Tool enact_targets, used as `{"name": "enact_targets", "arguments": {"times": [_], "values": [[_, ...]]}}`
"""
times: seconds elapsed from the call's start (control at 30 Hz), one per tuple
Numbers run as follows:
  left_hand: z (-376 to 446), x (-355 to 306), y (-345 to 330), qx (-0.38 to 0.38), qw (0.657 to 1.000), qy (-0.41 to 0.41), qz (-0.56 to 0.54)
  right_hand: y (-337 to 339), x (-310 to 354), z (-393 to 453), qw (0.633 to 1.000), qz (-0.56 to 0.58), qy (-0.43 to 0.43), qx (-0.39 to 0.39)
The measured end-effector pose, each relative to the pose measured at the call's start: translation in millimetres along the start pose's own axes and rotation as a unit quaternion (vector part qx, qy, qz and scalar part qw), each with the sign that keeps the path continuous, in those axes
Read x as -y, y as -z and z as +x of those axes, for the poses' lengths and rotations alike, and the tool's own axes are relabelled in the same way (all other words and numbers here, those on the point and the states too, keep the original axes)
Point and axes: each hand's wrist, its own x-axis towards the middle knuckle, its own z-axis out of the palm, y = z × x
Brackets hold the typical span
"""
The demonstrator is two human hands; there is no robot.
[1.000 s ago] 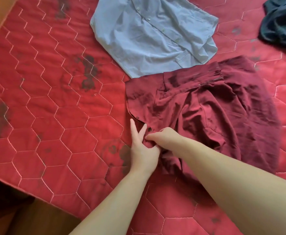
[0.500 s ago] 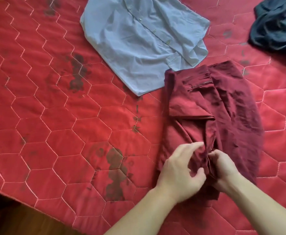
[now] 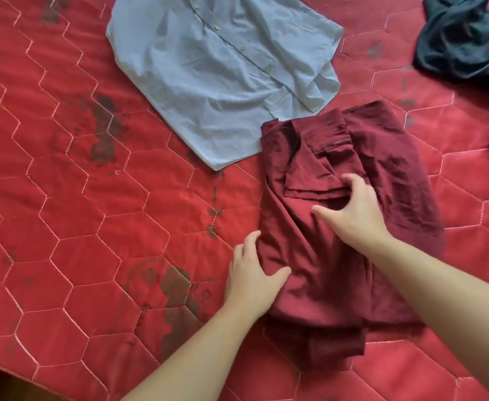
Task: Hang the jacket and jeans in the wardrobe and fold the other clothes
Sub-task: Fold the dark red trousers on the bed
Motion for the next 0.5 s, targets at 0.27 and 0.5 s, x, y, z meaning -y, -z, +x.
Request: {"name": "enact_targets", "arguments": {"times": [0.27, 0.5], "values": [[-21.0, 14.7, -9.6, 0.005, 0.884, -0.388, 0.260, -6.0, 23.3, 60.9, 0.943, -0.229, 0.242, 0.012], [-10.2, 10.8, -2.5, 0.009, 0.857, -0.454, 0.245, 14.0, 50.5, 78.8, 0.998, 0.028, 0.054, -0.028]]}}
